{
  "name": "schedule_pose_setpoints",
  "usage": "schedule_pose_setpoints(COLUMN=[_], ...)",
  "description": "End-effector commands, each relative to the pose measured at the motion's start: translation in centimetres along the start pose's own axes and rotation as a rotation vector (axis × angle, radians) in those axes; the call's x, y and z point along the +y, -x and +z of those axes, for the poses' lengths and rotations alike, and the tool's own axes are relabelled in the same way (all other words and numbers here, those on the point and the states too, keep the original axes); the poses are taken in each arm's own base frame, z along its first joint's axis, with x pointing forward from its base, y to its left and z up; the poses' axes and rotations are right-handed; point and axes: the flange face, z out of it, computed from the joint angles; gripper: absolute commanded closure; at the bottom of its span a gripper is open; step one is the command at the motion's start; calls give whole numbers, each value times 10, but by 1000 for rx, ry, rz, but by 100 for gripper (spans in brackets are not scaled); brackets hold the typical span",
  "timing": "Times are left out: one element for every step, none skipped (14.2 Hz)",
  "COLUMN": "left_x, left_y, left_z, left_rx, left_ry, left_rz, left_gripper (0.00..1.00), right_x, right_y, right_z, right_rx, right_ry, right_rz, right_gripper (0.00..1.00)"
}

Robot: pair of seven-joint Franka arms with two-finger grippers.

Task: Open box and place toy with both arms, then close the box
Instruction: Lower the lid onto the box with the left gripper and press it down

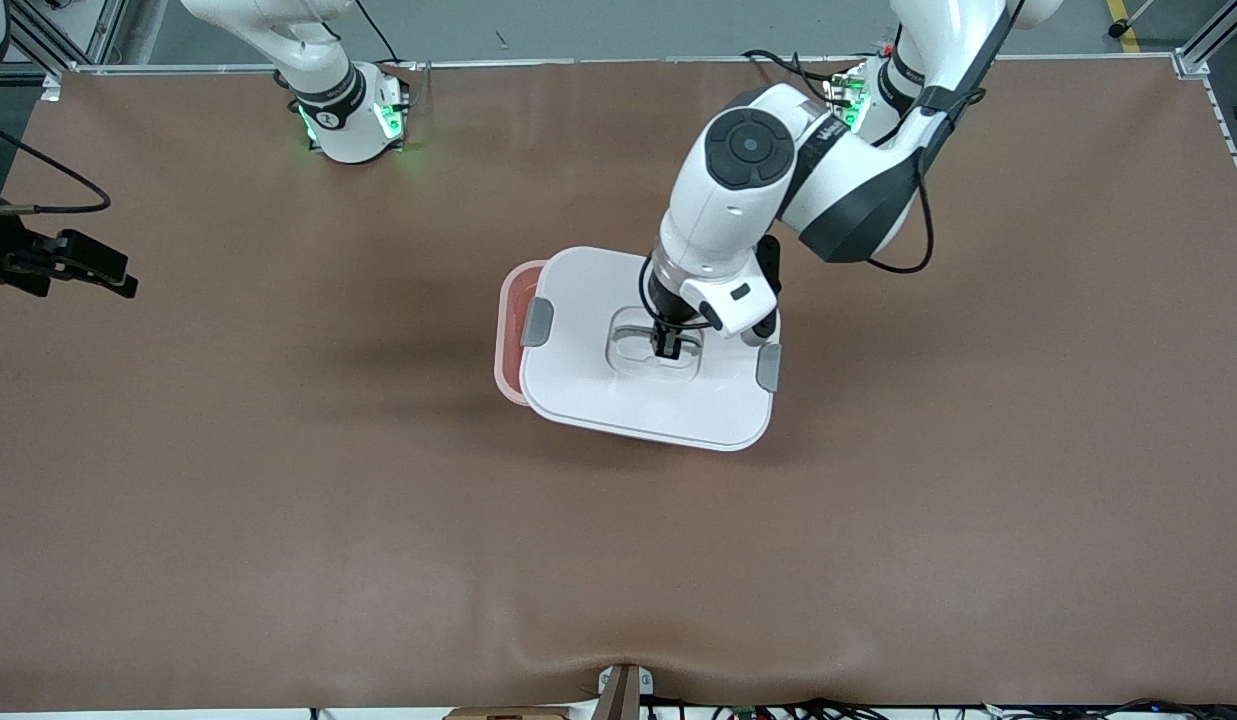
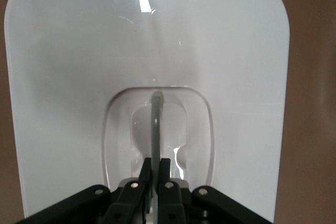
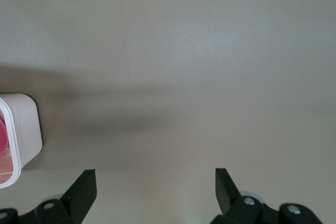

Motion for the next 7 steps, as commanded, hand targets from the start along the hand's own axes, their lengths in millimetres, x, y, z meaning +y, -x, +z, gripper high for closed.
schedule_pose_setpoints(left_x=[-6,-12,-19,-23,-24,-29,-37], left_y=[19,28,40,46,48,54,63], left_z=[9,15,25,31,36,40,43], left_rx=[12,35,64,80,92,103,108], left_ry=[38,50,70,86,99,106,109], left_rz=[-21,-23,-29,-57,-72,-71,-61], left_gripper=[100,100,100,100,100,100,100], right_x=[3,3,4,4,6,14,19], right_y=[5,5,4,4,4,5,5], right_z=[-6,-6,-7,-6,-6,-7,-9], right_rx=[8,11,17,16,14,13,14], right_ry=[-22,-22,-22,-22,-20,-21,-22], right_rz=[20,20,21,21,21,9,-23], right_gripper=[0,0,0,0,0,0,0])
